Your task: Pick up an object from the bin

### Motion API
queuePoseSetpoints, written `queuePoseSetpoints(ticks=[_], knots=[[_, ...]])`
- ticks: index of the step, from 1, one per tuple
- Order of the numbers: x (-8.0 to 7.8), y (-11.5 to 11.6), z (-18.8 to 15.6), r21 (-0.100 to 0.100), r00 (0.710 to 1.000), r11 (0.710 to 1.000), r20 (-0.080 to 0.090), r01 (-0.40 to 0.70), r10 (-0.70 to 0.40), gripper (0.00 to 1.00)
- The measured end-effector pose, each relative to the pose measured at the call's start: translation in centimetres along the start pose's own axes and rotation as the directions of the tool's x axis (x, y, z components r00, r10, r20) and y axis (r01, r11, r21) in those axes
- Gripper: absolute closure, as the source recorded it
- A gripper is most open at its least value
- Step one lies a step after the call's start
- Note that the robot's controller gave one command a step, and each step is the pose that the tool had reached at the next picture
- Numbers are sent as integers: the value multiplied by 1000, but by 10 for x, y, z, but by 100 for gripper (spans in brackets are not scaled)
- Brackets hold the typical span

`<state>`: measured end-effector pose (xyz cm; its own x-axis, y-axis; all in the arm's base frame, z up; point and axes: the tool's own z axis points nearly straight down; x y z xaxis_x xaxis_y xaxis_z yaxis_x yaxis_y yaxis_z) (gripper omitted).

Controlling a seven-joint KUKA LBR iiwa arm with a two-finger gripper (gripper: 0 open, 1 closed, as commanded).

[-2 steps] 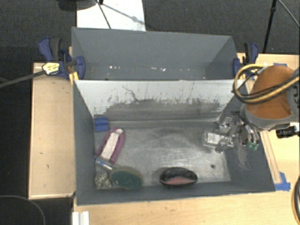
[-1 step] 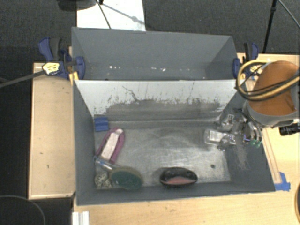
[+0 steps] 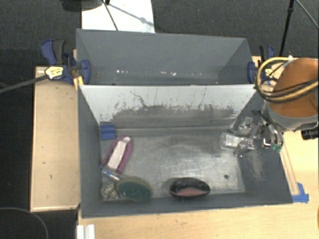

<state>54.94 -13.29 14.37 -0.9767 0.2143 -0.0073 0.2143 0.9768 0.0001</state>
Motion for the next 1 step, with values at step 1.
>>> queuePoseSetpoints(ticks=[1], knots=[[-2, 0, -52, 0, 1000, 1000, 1, 3, -3, 100]])
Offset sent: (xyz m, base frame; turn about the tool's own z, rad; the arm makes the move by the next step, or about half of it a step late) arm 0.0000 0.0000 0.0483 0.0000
